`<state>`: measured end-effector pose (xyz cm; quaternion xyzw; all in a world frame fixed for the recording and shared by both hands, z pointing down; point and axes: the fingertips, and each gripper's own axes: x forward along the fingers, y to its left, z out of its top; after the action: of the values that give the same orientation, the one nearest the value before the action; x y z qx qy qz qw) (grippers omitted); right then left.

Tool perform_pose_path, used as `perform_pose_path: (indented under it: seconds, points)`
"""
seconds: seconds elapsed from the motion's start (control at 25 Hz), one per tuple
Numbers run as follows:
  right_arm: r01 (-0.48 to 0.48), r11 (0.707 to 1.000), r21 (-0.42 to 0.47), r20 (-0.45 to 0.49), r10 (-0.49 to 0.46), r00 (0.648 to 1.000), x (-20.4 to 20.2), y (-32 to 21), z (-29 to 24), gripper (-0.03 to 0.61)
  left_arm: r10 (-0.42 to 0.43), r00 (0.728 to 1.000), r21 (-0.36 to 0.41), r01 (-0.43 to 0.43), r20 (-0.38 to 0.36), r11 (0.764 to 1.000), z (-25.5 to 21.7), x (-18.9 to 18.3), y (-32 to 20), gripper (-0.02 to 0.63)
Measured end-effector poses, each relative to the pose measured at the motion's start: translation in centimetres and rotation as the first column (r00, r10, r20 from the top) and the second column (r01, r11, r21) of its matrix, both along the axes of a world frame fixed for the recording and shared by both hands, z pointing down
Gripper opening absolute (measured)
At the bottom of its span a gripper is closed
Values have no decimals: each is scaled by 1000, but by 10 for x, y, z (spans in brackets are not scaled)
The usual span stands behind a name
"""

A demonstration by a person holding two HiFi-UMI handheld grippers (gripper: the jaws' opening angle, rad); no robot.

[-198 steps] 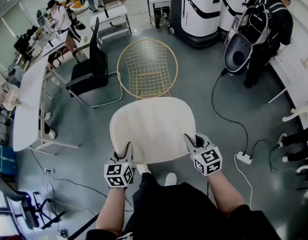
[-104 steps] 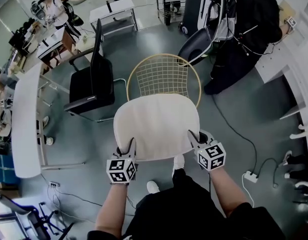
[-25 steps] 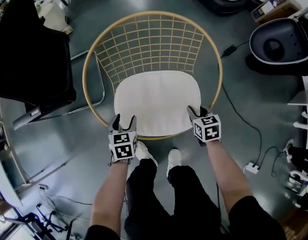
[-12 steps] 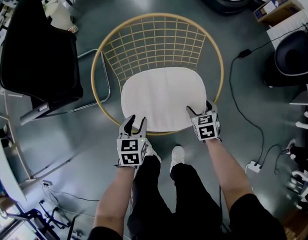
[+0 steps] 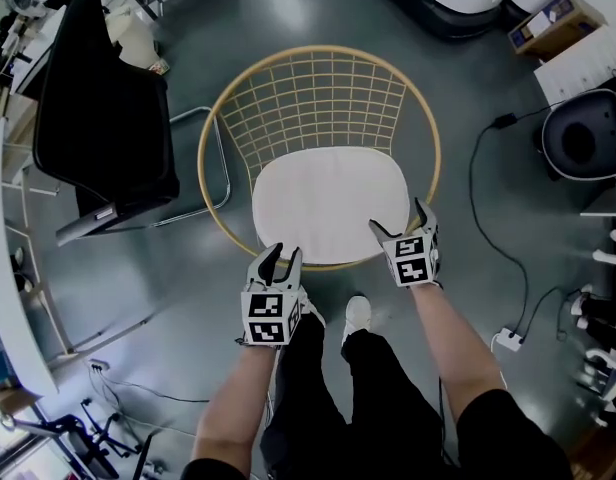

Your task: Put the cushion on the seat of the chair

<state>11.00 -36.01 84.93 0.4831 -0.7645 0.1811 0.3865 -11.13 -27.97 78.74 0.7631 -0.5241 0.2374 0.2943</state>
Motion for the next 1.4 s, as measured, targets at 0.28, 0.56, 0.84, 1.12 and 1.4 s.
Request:
perform_pose_path:
  seconds: [0.28,0.56,0.84,1.12,1.4]
  points:
    - [20,999,38,217,-27,976,-20,9,-86,382,-35,999,45,36,-17,998,-63,8,4,117]
    - [132,982,137,301,-168,939,-32,39,-207,11,-62,998,118,65,-27,991,-161,21,19,27]
    - [197,958,210,348,-261,900,-30,80,-307,12,-42,999,197,48,-33,979,-252,42,51,17]
    - [246,930,272,385,-339,858,-21,118,-371,12,-28,1000,293,29,-8,956,-318,64,86,17]
    - [245,923,298,403,-354,844,-19,154,-400,12,-22,1000,327,24,-10,945,-346,72,129,17]
